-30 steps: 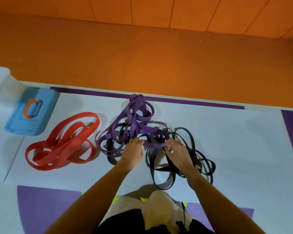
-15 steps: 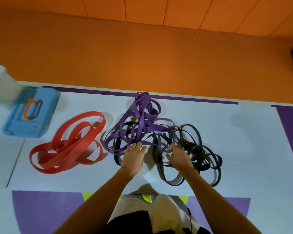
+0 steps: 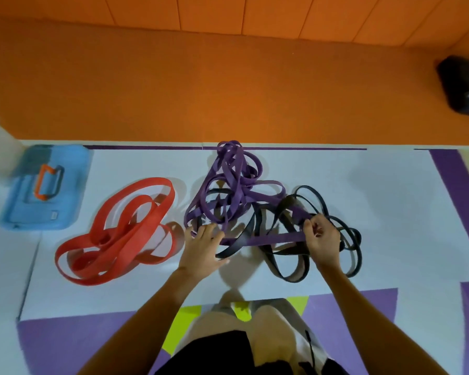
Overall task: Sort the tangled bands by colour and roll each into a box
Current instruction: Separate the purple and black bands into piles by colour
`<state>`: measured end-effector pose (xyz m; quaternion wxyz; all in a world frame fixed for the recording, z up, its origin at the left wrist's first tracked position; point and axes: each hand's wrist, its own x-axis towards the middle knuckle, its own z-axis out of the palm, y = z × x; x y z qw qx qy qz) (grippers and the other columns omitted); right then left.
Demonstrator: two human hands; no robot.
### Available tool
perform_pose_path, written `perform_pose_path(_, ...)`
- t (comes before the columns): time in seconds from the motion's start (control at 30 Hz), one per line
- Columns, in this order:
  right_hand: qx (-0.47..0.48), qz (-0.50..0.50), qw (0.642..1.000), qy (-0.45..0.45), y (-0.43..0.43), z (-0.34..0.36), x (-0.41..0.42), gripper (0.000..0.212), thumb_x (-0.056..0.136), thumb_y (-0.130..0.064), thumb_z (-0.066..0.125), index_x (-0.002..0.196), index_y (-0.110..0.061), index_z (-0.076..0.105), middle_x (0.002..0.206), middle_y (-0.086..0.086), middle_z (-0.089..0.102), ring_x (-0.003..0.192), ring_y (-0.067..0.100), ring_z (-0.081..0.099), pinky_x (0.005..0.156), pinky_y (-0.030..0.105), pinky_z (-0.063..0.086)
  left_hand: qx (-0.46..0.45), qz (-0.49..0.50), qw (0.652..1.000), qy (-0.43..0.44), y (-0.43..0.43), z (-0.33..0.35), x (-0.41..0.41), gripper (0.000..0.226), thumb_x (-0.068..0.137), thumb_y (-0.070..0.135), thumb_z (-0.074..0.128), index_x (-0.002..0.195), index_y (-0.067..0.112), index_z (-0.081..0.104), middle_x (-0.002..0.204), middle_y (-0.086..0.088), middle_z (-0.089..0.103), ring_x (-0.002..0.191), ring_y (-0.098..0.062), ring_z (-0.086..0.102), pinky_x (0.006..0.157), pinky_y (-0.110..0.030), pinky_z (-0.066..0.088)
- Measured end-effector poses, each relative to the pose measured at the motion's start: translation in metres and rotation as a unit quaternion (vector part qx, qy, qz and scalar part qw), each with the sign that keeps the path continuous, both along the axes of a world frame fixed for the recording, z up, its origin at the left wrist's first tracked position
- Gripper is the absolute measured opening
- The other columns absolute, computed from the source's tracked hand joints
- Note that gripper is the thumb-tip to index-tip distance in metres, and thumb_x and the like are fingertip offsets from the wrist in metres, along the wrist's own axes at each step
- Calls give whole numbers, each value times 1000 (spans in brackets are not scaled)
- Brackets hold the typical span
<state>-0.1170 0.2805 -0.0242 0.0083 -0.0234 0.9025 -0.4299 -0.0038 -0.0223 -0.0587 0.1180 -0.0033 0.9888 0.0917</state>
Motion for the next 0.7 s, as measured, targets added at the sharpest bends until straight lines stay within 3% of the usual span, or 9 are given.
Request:
perform_pose_path(0.13,-39,-53,998,-13,-15,11,-6,18,95,-26,52,79,-17,53,68,0,57,61,13,50,56,35,44,5,-24,998,57,-5,8,-3,43,70,31,95,105,19,73,102,-1,75,95,-28,74,84,-46,54)
perform_pose_path(0.2,-54,-77,995,-15,-25,17,-8,15,95,-30,52,82,-26,57,74,-8,62,66,7,56,60,25,47,40,-24,992,115,-10,10,-6,36,74,22,92,102,15,70,86,-3,77,82,-30,76,79,-43,55)
perform_pose_path(0.27,-75,-113,991,-10,-33,20,-11,12,99,-31,55,91,-30,64,82,-10,68,73,8,63,66,24,51,94,-15,985,145,-19,13,-10,32,81,21,87,106,11,69,81,-4,77,76,-33,75,80,-43,56)
perform_pose_path(0.37,-97,-174,979,-38,-36,17,-17,13,102,-33,58,104,-32,71,90,1,72,80,17,68,74,34,58,181,-2,971,159,-33,19,-18,34,85,28,87,109,9,73,88,-2,78,81,-30,74,80,-42,57)
perform_pose_path(0.5,-96,-211,967,-110,-34,6,-18,16,104,-25,62,115,-31,72,88,10,74,76,19,70,78,40,63,284,29,956,74,-52,26,-27,29,92,40,80,108,17,74,94,7,79,85,-12,74,75,-20,55)
perform_pose_path(0.53,-106,-213,963,-129,-34,3,-16,17,104,-24,64,118,-28,73,91,8,74,80,19,72,79,41,64,278,32,957,74,-55,25,-28,26,93,38,79,107,17,74,93,7,79,84,-14,73,76,-22,56)
perform_pose_path(0.6,-135,-221,951,-170,-33,-3,-13,19,104,-20,66,121,-24,72,102,9,73,91,23,74,81,44,66,234,45,966,104,-57,23,-27,18,92,28,80,104,15,76,100,3,77,93,-22,71,87,-39,57)
perform_pose_path(0.7,-154,-226,936,-222,-34,-9,-9,22,105,-11,63,123,-21,70,107,15,71,98,31,74,82,48,66,178,173,962,117,-48,15,-23,30,91,9,75,121,11,71,139,-13,60,133,-39,53,109,-53,47)
